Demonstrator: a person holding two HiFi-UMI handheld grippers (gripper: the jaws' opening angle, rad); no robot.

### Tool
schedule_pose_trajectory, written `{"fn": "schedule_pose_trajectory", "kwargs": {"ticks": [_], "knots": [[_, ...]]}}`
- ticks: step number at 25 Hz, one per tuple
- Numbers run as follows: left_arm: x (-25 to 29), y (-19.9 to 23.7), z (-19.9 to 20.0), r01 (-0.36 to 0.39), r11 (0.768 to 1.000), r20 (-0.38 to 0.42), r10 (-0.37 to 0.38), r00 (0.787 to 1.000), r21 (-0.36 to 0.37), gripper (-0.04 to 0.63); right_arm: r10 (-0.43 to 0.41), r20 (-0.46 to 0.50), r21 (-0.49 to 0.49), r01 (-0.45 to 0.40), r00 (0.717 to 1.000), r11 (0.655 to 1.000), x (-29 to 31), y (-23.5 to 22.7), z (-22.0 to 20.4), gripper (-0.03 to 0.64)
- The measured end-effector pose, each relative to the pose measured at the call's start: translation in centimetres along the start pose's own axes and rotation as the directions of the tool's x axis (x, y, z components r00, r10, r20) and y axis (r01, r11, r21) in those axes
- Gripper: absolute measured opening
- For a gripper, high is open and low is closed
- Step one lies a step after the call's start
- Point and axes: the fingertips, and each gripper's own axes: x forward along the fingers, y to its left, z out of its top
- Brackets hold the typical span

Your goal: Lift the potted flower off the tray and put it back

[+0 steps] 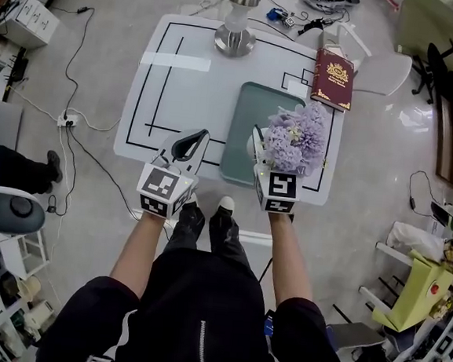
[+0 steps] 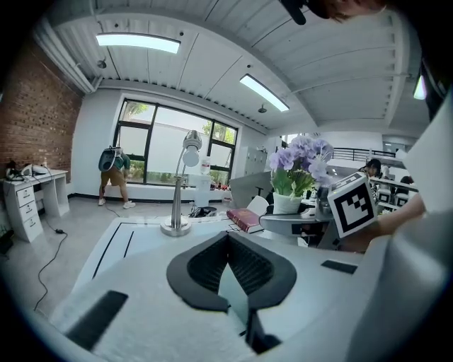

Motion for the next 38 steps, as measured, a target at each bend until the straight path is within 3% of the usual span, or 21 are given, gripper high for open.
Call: {"fn": "schedule_pose_trajectory", "kwargs": {"ticks": [8,21,38], "knots": [[-0.8,2.2,-1.8,-0.062,0.997,-0.035,0.061,0.998,-0.035,0.005,0.033,0.004,-0.026,-0.032,0.999,0.999,3.0,-0.8,-1.6,0.253],[-0.6,3.5,-4.6,-0.106,0.992,-0.101,0.098,0.99,-0.073,0.005,0.061,0.018,-0.056,-0.06,0.998,0.997,7.6,-2.4,-5.0,0.253],[-0.5,2.7,-4.7,-0.08,0.994,-0.1,0.072,0.992,-0.077,0.005,0.053,-0.004,-0.023,-0.053,0.999,0.998,6.8,-2.6,-6.6,0.261]]}}
